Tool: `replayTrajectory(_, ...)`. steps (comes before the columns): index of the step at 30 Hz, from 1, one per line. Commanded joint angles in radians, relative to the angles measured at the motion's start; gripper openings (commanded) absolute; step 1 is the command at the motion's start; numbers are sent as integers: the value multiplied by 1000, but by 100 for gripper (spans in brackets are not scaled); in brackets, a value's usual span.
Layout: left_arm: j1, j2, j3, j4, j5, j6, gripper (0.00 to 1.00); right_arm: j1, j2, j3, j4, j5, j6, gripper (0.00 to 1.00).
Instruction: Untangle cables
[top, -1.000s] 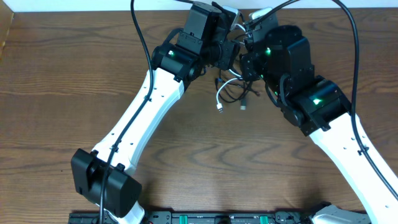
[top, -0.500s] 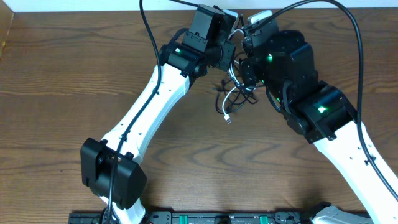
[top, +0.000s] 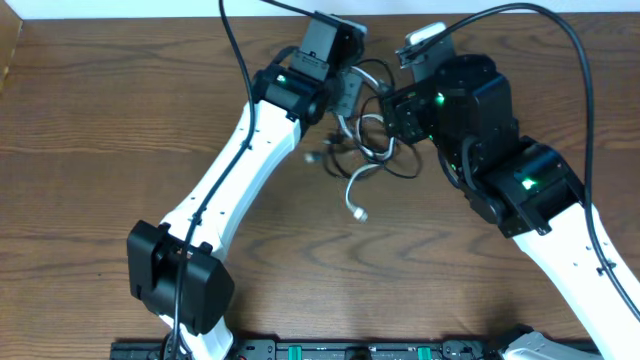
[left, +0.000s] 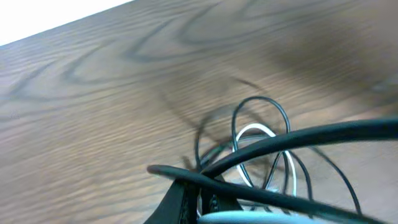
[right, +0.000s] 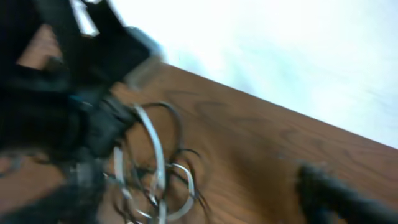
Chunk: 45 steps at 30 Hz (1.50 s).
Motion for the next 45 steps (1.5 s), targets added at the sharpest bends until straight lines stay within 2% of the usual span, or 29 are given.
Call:
replayTrajectory(1, 66, -25, 5, -16, -64, 1, 7, -51, -31, 10, -13, 53, 19, 99)
replayTrajectory(6, 127, -129, 5, -22, -64, 2, 7, -121, -30, 10, -68, 49, 34, 99)
replayTrajectory(10, 115, -235, 5, -16, 21, 43, 7, -129, -28, 10, -67, -39, 32, 99)
replayTrajectory(13, 94, -274, 5, -13, 26, 42, 7, -129, -21, 10, -55, -80, 33, 99)
replayTrajectory(24, 42, -270, 5, -35, 26, 43, 8, -125, 117, 10, -24, -224, 26, 97)
replayTrajectory(39, 43, -172, -4, -38, 22, 55, 8, 6, 110, 10, 27, -285, -43, 95)
replayTrajectory(41, 43, -164, -4, -38, 7, 59, 7, 18, 105, 10, 27, -241, -45, 91)
replayTrajectory(42, 43, -159, -4, -38, 7, 66, 8, 18, 100, 10, 28, -216, -47, 80)
replayTrajectory(43, 43, -159, -4, -37, 7, 66, 7, 18, 100, 10, 28, -211, -47, 77)
replayTrajectory(44, 43, -158, -4, -34, 7, 69, 7, 17, 100, 10, 26, -212, -47, 68)
replayTrajectory(45, 43, -159, -4, -31, 7, 69, 7, 17, 100, 10, 23, -212, -47, 65)
